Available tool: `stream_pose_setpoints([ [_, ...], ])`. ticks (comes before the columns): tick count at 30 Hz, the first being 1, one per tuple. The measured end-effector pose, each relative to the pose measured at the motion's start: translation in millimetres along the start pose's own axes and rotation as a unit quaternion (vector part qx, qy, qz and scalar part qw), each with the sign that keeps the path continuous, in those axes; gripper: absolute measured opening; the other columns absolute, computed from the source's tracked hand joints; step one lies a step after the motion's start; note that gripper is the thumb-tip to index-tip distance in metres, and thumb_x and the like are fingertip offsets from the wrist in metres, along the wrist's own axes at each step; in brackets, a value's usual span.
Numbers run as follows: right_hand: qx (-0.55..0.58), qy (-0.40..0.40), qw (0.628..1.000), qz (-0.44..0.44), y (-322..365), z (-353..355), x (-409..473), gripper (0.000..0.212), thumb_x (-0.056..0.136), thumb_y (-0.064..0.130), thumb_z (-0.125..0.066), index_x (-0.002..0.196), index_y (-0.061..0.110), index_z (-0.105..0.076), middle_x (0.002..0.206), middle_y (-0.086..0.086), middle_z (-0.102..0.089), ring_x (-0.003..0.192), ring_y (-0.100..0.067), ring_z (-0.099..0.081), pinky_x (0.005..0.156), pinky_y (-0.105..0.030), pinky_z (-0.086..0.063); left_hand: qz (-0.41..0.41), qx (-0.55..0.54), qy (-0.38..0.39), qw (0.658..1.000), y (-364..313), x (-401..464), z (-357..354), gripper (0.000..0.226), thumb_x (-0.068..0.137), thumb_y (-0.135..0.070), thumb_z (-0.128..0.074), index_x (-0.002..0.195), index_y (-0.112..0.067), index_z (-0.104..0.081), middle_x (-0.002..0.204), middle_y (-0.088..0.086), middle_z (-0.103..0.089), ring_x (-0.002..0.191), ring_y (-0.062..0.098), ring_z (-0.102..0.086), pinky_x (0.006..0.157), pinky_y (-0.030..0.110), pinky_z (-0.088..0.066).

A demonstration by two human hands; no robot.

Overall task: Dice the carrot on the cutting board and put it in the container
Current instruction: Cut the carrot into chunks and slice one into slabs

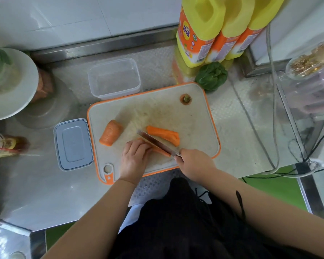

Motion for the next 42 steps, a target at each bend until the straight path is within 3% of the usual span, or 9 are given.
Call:
stream_pose_setpoints([
  [8, -0.021, 0.003, 1.0, 0.014, 15.2, 16.6, -5.1, 0.029, 0.101, 0.036, -0.038, 0.092, 0.013, -0.053, 0.092, -0.01, -0.062, 0.088, -0.03, -0.059, 0.064, -0.03, -0.035, -0.003, 0.005, -0.033, 0.999, 4.3, -3.6, -3.5, 0.02, 0.093, -0.021, -0.062, 0.087, -0.006, -0.073, 0.094, 0.008, -0.067, 0.089, 0.028, -0.057, 0.082, 0.04, -0.05],
  [14, -0.05, 0.014, 0.999, 0.014, 21.9, 18.9, -5.4, 0.031, 0.101, 0.035, -0.037, 0.099, 0.01, -0.055, 0.092, -0.008, -0.061, 0.086, -0.028, -0.059, 0.065, -0.031, -0.037, 0.008, -0.004, -0.044, 0.999, 1.4, -5.6, -3.9, 0.024, 0.095, -0.022, -0.059, 0.087, -0.004, -0.073, 0.094, 0.01, -0.066, 0.091, 0.028, -0.057, 0.084, 0.037, -0.049],
  [18, -0.075, 0.035, 0.997, 0.005, 26.2, 18.9, -3.9, 0.023, 0.101, 0.026, -0.042, 0.103, 0.009, -0.057, 0.094, -0.009, -0.06, 0.09, -0.029, -0.061, 0.067, -0.032, -0.038, 0.013, -0.005, -0.051, 0.999, 2.3, -6.3, -6.1, 0.013, 0.091, -0.014, -0.065, 0.087, -0.004, -0.072, 0.094, 0.009, -0.066, 0.091, 0.028, -0.057, 0.085, 0.037, -0.049],
  [22, -0.104, 0.053, 0.993, -0.003, 30.6, 18.4, -0.4, 0.016, 0.098, 0.014, -0.046, 0.104, 0.008, -0.059, 0.074, -0.001, -0.044, 0.086, -0.029, -0.059, 0.067, -0.032, -0.038, 0.014, -0.004, -0.057, 0.998, 2.6, -7.5, -7.3, 0.015, 0.092, -0.014, -0.064, 0.087, -0.003, -0.073, 0.094, 0.01, -0.065, 0.092, 0.027, -0.055, 0.086, 0.035, -0.048],
  [27, -0.113, 0.068, 0.991, -0.019, 38.6, 19.1, 5.6, 0.015, 0.097, 0.012, -0.048, 0.105, 0.007, -0.06, 0.095, -0.01, -0.06, 0.094, -0.031, -0.061, 0.071, -0.035, -0.043, 0.013, 0.0, -0.063, 0.998, 1.9, -7.3, -8.4, 0.022, 0.095, -0.017, -0.059, 0.087, -0.002, -0.073, 0.094, 0.011, -0.066, 0.092, 0.028, -0.055, 0.086, 0.036, -0.048],
  [34, -0.078, 0.083, 0.993, -0.023, 37.6, 12.5, 13.0, 0.014, 0.097, 0.013, -0.048, 0.098, 0.007, -0.06, 0.069, -0.001, -0.042, 0.09, -0.031, -0.062, 0.069, -0.035, -0.044, 0.017, 0.005, -0.065, 0.998, 3.8, -8.4, -9.7, 0.019, 0.094, -0.016, -0.06, 0.087, -0.003, -0.073, 0.094, 0.012, -0.067, 0.092, 0.029, -0.056, 0.084, 0.038, -0.049],
  [42, -0.066, 0.073, 0.995, -0.026, 40.0, 8.8, 7.8, 0.017, 0.097, 0.01, -0.049, 0.111, 0.003, -0.056, 0.104, -0.014, -0.063, 0.098, -0.033, -0.062, 0.076, -0.038, -0.047, 0.02, 0.014, -0.059, 0.998, 4.5, -9.1, -10.6, 0.016, 0.092, -0.014, -0.061, 0.089, -0.003, -0.073, 0.094, 0.011, -0.066, 0.093, 0.03, -0.056, 0.086, 0.037, -0.047],
])
Point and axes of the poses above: each hand's wrist, its own x-axis towards the middle knuckle, its own z-axis out of the back of the hand, y = z × x, the point moved 4 cm from there along x, towards the middle knuckle
